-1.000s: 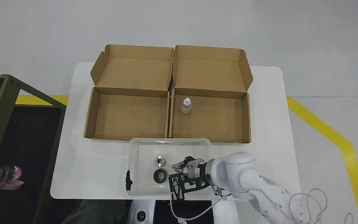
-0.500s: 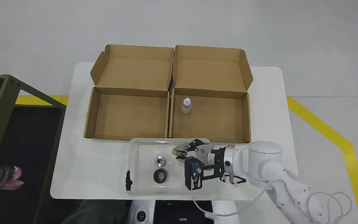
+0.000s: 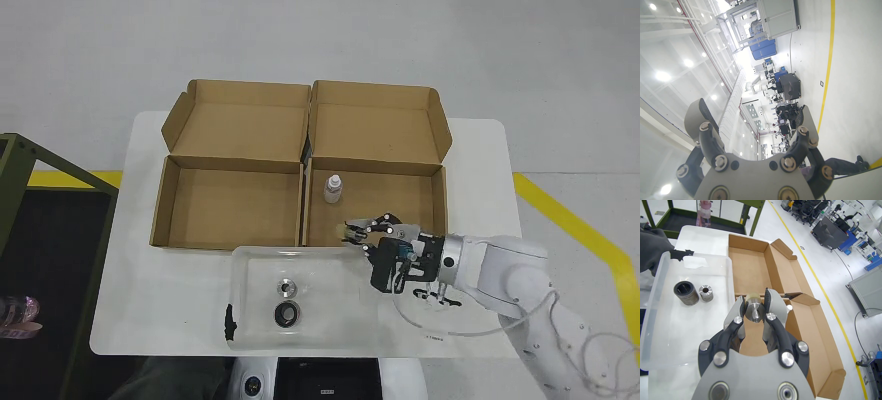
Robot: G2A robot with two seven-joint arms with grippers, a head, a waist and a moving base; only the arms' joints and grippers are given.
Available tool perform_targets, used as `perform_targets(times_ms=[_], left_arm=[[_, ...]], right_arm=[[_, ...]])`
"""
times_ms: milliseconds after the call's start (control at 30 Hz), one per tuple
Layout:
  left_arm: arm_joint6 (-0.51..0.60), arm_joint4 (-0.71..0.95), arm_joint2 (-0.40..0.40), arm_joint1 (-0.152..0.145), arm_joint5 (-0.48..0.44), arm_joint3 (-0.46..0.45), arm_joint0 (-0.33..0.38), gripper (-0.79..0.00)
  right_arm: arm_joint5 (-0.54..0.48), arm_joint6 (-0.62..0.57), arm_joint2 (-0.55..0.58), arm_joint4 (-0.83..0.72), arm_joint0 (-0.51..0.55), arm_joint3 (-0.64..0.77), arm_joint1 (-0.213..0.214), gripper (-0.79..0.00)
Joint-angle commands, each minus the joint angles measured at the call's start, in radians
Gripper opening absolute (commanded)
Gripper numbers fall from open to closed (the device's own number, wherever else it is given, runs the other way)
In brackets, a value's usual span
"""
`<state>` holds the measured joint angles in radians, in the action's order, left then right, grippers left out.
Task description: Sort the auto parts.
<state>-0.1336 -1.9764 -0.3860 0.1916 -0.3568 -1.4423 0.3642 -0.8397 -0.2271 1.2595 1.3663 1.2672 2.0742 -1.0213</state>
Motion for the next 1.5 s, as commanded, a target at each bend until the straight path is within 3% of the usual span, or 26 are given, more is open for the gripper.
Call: perform_targets(times_ms=[0, 400, 933, 1400, 1467], left_arm=[[0.0, 0.0, 0.0, 0.0, 0.0, 0.0, 0.0, 0.0], [0.0, 0.0, 0.0, 0.0, 0.0, 0.0, 0.0, 0.0], [0.0, 0.0, 0.0, 0.0, 0.0, 0.0, 0.0, 0.0], [0.0, 0.0, 0.0, 0.0, 0.0, 0.0, 0.0, 0.0], [0.0, 0.0, 0.0, 0.0, 0.0, 0.0, 0.0, 0.0]], right_arm=[[0.01, -0.023, 0.013, -0.028, -0.006, -0.011, 0.001, -0.785], [0.018, -0.188, -0.08, -0.163, -0.158, -0.16, -0.014, -0.785], [0.041, -0.437, -0.273, -0.196, -0.4, -0.419, -0.055, -0.785], [0.092, -0.516, -0.407, -0.153, -0.521, -0.595, -0.096, -0.785], [0.099, -0.515, -0.42, -0.146, -0.531, -0.613, -0.101, -0.739]])
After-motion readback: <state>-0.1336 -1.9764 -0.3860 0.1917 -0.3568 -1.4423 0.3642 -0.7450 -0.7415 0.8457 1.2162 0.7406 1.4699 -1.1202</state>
